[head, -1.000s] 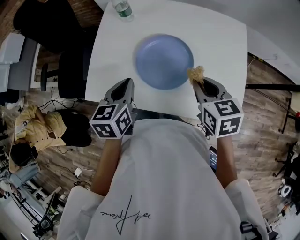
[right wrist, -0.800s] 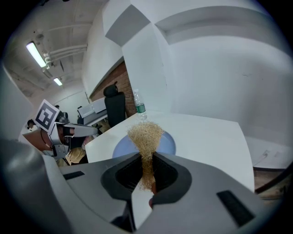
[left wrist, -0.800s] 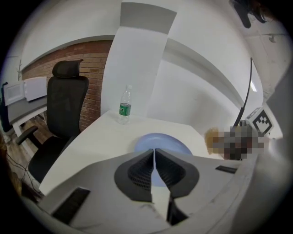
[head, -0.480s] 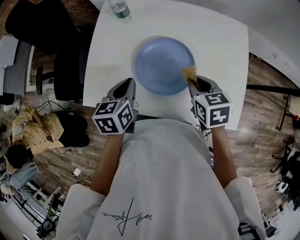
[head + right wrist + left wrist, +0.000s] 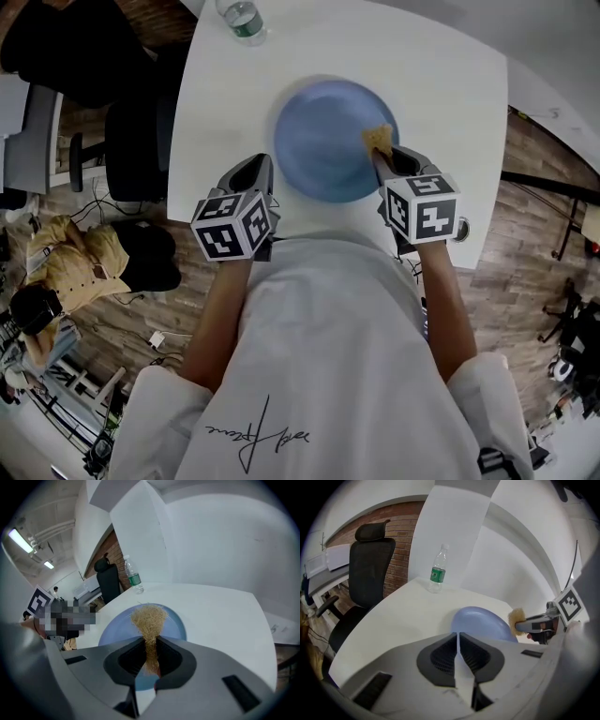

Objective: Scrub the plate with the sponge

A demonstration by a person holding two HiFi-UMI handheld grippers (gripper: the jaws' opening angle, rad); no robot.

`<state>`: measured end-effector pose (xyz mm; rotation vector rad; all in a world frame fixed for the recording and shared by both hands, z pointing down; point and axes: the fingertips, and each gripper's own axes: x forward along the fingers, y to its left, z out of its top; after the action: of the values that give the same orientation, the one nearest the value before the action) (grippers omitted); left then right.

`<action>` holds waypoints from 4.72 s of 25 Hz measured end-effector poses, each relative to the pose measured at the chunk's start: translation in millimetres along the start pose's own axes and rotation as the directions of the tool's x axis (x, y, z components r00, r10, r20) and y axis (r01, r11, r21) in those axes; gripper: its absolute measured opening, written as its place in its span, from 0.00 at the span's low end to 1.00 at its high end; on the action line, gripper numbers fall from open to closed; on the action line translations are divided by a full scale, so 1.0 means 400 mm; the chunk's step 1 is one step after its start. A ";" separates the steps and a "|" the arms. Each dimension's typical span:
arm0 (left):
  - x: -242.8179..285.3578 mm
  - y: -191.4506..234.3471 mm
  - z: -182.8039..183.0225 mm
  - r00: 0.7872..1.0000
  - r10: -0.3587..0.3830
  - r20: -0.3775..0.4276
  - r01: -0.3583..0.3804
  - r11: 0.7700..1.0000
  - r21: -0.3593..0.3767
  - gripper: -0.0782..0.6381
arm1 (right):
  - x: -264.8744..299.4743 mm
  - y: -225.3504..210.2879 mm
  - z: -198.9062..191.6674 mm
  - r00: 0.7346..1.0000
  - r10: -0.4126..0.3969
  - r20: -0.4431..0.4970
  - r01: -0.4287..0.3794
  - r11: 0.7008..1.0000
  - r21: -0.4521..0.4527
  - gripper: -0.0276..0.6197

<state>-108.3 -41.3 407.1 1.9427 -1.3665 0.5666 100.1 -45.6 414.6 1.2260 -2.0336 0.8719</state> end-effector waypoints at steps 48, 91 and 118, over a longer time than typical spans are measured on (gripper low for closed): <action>0.170 0.020 -0.020 0.988 -0.125 -0.094 0.117 0.989 -0.086 0.20 | 0.221 -0.076 0.062 0.974 -0.154 -0.167 0.181 0.970 0.162 0.11; 0.181 0.021 -0.039 0.982 -0.158 -0.106 0.144 0.981 -0.131 0.13 | 0.282 -0.023 0.092 0.979 -0.119 -0.166 0.133 0.988 0.080 0.11; 0.178 0.021 -0.033 0.981 -0.169 -0.097 0.152 0.975 -0.159 0.13 | 0.313 0.064 0.125 0.986 -0.064 -0.151 0.065 0.998 0.004 0.11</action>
<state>-90.8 -78.7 467.2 1.8505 -1.1384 0.4704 20.1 -139.6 474.8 1.1866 -1.8624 0.9157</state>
